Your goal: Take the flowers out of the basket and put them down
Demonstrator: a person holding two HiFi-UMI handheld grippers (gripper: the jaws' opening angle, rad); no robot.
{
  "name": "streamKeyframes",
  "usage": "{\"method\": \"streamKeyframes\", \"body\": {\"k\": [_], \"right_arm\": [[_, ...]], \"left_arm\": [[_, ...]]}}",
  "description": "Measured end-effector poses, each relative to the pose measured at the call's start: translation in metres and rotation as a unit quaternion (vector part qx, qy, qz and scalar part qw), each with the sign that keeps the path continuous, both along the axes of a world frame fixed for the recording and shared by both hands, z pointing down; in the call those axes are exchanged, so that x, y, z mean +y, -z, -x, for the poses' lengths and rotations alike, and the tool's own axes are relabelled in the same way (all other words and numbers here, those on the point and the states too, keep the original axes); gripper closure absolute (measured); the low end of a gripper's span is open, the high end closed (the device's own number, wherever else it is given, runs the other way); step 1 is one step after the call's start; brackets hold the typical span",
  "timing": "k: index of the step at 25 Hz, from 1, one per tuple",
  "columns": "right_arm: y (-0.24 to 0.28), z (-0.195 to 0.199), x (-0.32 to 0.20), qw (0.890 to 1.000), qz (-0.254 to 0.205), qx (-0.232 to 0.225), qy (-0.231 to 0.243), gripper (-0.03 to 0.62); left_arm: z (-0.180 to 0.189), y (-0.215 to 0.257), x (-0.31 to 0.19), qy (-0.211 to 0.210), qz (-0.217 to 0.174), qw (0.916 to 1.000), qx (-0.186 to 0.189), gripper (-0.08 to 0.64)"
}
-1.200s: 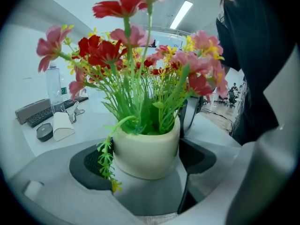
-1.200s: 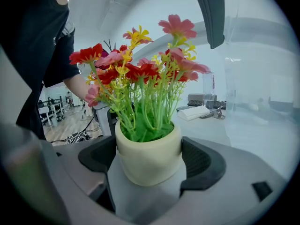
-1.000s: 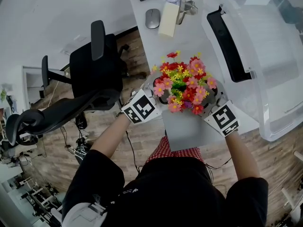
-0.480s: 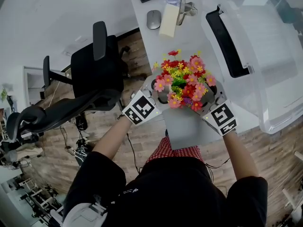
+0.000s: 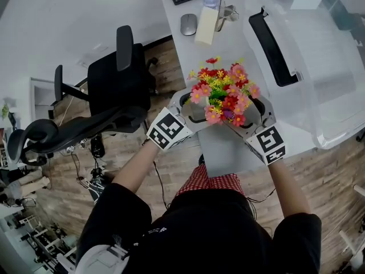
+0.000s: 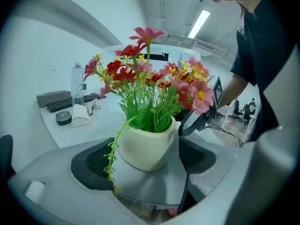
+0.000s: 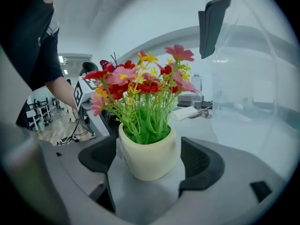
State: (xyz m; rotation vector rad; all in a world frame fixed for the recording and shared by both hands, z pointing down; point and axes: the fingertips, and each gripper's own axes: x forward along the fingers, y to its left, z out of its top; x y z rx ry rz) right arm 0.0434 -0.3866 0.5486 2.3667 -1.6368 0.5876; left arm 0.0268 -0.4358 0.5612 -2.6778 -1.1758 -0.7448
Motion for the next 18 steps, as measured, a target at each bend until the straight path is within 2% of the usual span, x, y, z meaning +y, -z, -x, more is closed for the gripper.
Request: {"method": "streamKeyframes", "body": {"k": [7,13,18], "right_arm": [[0.008,0.009,0.007,1.000,0.001,-0.005,-0.025,0.156],[0.018,0.023,0.009,0.999,0.000,0.004,-0.035,0.158],[0.027,0.035,0.010,0.999,-0.005,0.014,-0.041,0.161]], "left_arm": [[0.017,0.008,-0.002,0.002,-0.003,1.0000,0.006,0.126],[0.033,0.020,-0.005,0.010,0.007,0.9998,0.013,0.127],[0.047,0.028,-0.001,0.008,0.000,0.9997,0.021,0.129]]}}
